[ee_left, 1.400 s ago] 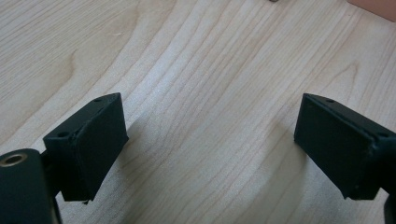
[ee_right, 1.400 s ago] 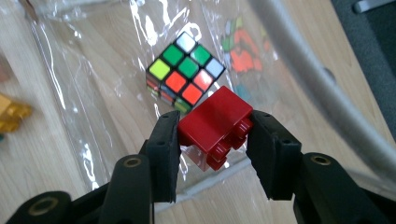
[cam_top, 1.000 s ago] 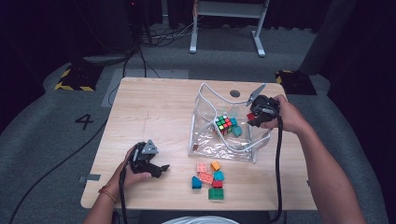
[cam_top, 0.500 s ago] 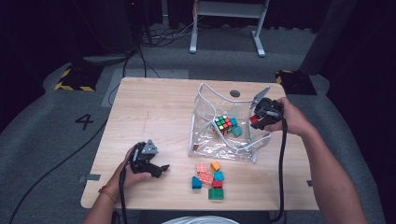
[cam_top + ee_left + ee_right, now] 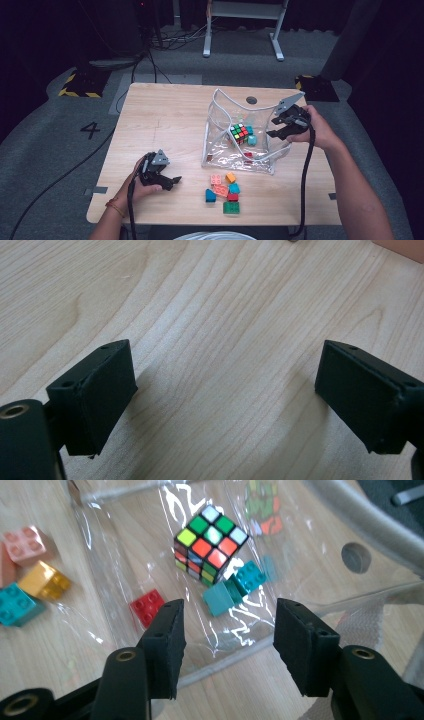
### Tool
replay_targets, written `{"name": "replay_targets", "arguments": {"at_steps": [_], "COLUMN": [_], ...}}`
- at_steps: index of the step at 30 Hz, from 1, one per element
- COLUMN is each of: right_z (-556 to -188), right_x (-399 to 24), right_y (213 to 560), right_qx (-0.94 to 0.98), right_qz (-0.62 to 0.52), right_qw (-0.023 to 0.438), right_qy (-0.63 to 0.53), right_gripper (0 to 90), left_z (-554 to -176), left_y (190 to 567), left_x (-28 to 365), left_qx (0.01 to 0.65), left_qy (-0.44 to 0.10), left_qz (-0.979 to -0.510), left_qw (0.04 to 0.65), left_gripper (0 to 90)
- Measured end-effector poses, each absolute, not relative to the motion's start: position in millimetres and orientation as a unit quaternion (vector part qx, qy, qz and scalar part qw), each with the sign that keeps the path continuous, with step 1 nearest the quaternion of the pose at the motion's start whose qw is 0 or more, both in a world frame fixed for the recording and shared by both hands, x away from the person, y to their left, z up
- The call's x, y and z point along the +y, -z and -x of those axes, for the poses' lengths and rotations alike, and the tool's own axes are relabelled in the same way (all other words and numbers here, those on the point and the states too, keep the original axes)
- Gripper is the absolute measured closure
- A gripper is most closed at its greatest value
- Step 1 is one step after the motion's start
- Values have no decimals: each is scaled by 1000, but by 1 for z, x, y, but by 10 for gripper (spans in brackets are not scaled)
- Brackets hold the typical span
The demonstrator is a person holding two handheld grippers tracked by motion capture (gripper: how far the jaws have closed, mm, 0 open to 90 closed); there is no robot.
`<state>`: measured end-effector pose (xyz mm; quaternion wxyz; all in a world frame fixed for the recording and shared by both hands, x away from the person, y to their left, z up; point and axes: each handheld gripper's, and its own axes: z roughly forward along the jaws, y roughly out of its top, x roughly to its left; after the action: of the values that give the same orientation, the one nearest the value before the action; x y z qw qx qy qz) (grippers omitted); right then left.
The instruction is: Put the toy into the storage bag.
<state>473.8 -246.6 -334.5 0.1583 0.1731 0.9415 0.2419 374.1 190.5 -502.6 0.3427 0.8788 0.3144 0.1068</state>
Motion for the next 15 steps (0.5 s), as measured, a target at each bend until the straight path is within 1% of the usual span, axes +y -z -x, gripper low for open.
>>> {"name": "replay_targets", "arguments": {"at_steps": [3,5,6,8,10,14,15], "right_z": [-467,-463,-459,-456,-451,-442,-438], "right_x": [-251,-254,-255,-258,-263,-274,-277], "right_y": [331,329,328,326,323,317,315], "right_qx": [932,927,922,915,906,890,885], "right_qz": [-177,-172,-188,-189,-196,-195,-206], "right_qw": [166,177,174,184,196,212,207], "right_qy": [-268,-283,-290,-306,-321,-353,-363], "right_gripper": [434,397,369,352,315,299,294], "left_z": [-374,-374,-374,-374,-374,-374,-374], "left_y": [503,503,503,503,503,503,503], "left_x": [190,190,190,190,190,190,190], "left_qx": [315,315,315,315,315,315,315], "left_qy": [-105,-106,-105,-105,-104,-103,-103], "left_qz": [-879,-879,-879,-879,-879,-879,-879], "left_qw": [342,343,343,343,343,343,343], "left_gripper": [95,95,95,94,95,94,95]}}
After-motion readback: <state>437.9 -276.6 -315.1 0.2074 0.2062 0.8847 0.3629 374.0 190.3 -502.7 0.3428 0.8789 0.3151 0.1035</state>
